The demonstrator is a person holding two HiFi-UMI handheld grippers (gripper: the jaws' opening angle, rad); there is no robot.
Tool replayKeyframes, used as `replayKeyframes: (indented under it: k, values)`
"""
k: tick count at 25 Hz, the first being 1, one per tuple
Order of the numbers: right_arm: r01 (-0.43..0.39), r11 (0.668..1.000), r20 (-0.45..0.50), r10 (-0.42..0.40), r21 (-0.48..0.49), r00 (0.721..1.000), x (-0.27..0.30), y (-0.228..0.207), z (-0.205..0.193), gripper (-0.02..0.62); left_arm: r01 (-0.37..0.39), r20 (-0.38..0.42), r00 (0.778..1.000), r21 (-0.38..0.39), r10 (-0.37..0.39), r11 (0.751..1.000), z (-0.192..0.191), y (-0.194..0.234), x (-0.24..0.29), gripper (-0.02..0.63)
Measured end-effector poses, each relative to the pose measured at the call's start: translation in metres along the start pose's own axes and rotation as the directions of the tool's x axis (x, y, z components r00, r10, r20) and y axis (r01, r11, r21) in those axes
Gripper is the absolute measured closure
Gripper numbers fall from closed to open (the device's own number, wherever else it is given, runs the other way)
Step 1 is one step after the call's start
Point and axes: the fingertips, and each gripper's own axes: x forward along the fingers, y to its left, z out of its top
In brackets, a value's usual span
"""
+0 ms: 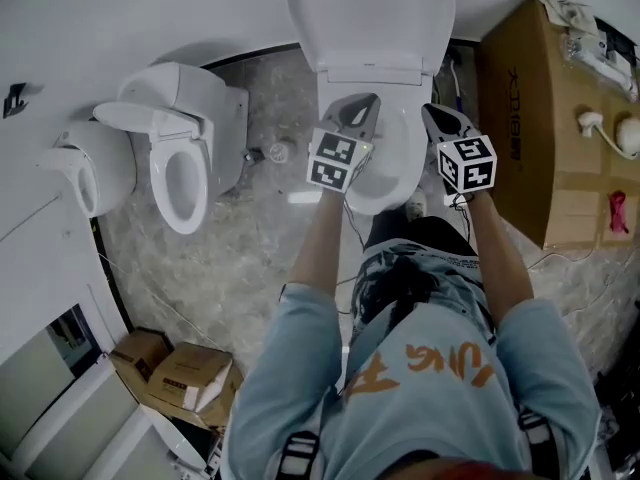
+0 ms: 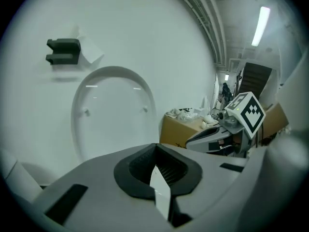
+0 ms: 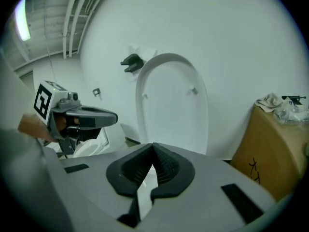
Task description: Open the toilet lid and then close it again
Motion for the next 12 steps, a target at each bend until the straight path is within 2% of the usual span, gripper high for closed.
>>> replayKeyframes:
  k: [2,4,12]
  values:
    - [0.005,0.999,0.073,-0.008,0.043,0.997,0.000,-0.007,0.035,0.583,-0.035,0.044,0.998,0.029,0.034,0.999,0.028,0.015,0.002,0.580]
    - [0.016,0.999,0.143,-0.022,0.042,0.990,-0.001,-0.012,0.071,0.583,-0.063,0.080,0.995,0.058,0.059,0.996,0.057,0.030,0.003,0.580]
    - [0.099,0.990,0.267,-0.070,-0.097,0.961,0.016,-0.027,0.199,0.581,-0.117,0.217,0.972,0.131,0.086,0.984,0.165,0.100,0.003,0.577]
